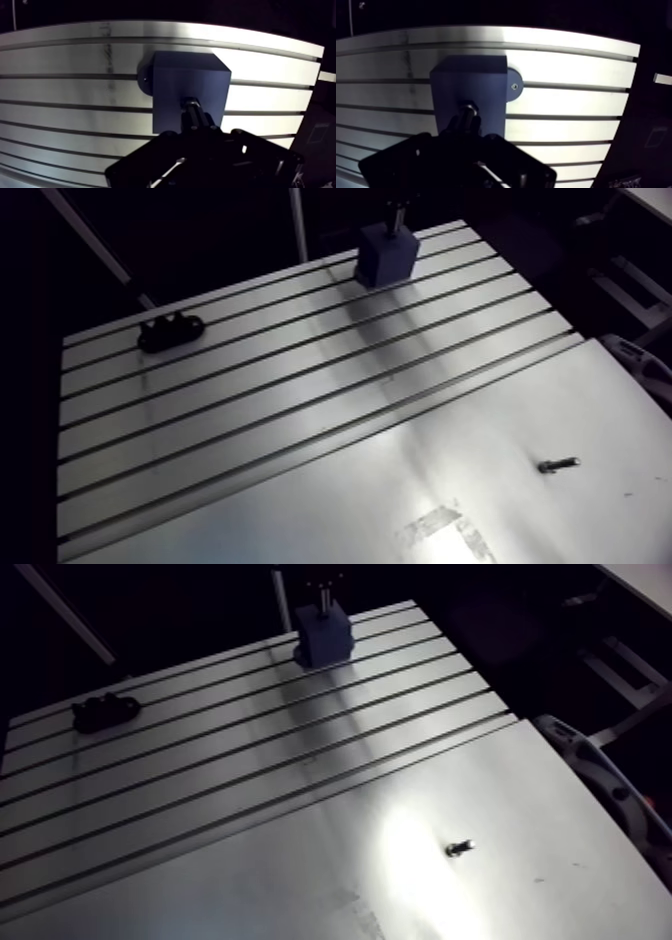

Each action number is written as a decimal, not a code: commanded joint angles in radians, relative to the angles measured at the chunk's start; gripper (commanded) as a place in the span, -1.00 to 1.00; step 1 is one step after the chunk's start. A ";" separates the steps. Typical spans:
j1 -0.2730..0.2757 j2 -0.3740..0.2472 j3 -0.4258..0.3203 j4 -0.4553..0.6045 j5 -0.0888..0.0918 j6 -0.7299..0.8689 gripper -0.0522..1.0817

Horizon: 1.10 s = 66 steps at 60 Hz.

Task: Pick up the M10 bolt and insert it into the hex recess until seated.

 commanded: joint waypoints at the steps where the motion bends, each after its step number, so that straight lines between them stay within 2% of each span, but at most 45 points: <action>1: 0.000 0.007 -0.001 -0.001 0.000 -0.001 0.99; 66: 0.000 0.015 -0.004 -0.001 0.000 -0.007 0.99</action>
